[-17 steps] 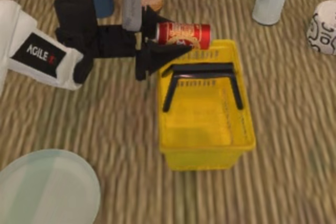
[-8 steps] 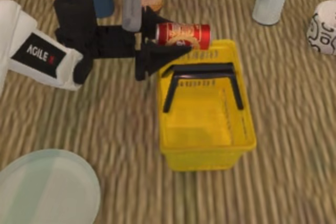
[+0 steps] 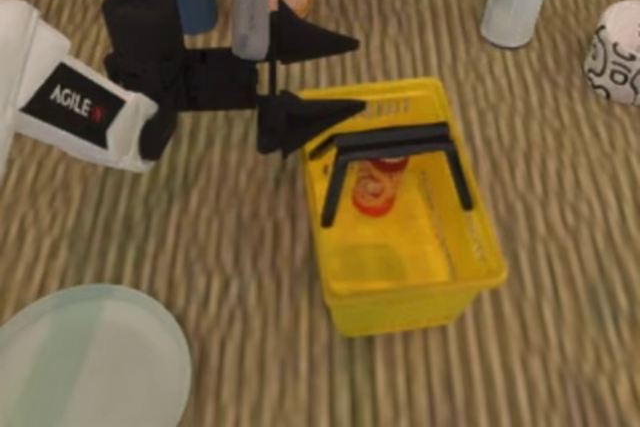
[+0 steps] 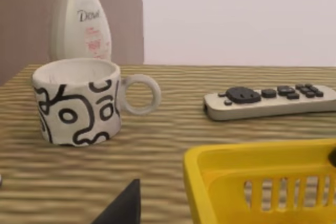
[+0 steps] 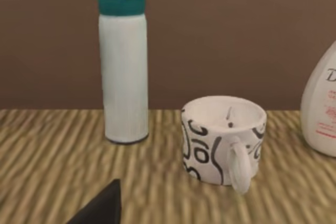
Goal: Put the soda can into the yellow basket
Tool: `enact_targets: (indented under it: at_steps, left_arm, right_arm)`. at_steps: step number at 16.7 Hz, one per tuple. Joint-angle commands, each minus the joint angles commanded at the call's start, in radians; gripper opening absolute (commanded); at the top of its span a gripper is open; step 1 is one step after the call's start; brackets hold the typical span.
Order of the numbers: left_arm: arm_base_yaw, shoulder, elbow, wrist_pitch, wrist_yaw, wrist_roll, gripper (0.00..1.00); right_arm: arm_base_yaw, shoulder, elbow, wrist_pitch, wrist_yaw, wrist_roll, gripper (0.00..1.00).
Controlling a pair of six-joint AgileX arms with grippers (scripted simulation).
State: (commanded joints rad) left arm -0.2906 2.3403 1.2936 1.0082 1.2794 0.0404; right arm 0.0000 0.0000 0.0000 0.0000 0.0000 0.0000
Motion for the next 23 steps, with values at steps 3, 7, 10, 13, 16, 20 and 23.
enact_targets:
  at_steps: [3,7,10,13,16,20,23]
  left_arm:
    - [0.0,0.0,0.0,0.0,0.0,0.0,1.0]
    - [-0.003,-0.003,0.001,-0.002,-0.002,0.001,1.0]
    - [0.009,-0.062,-0.022,-0.027,-0.039,-0.012,1.0]
    - [0.039,-0.211,-0.084,-0.09,-0.133,-0.04,1.0]
    - [0.081,-0.438,-0.187,-0.188,-0.267,-0.075,1.0]
    - [0.148,-0.826,-0.388,-0.366,-0.486,-0.117,1.0]
    - [0.194,-1.158,-0.573,-0.519,-0.659,-0.135,1.0]
  right_arm:
    - [0.0,0.0,0.0,0.0,0.0,0.0,1.0]
    - [0.0,0.0,0.0,0.0,0.0,0.0,1.0]
    - [0.026,0.059,0.059,-0.052,-0.004,-0.036,1.0]
    - [0.081,0.208,0.207,-0.172,-0.007,-0.118,1.0]
    - [0.154,0.451,0.446,-0.345,-0.007,-0.237,1.0]
    - [0.266,0.86,0.843,-0.619,-0.005,-0.423,1.0]
    - [0.358,1.203,1.181,-0.846,-0.003,-0.577,1.0]
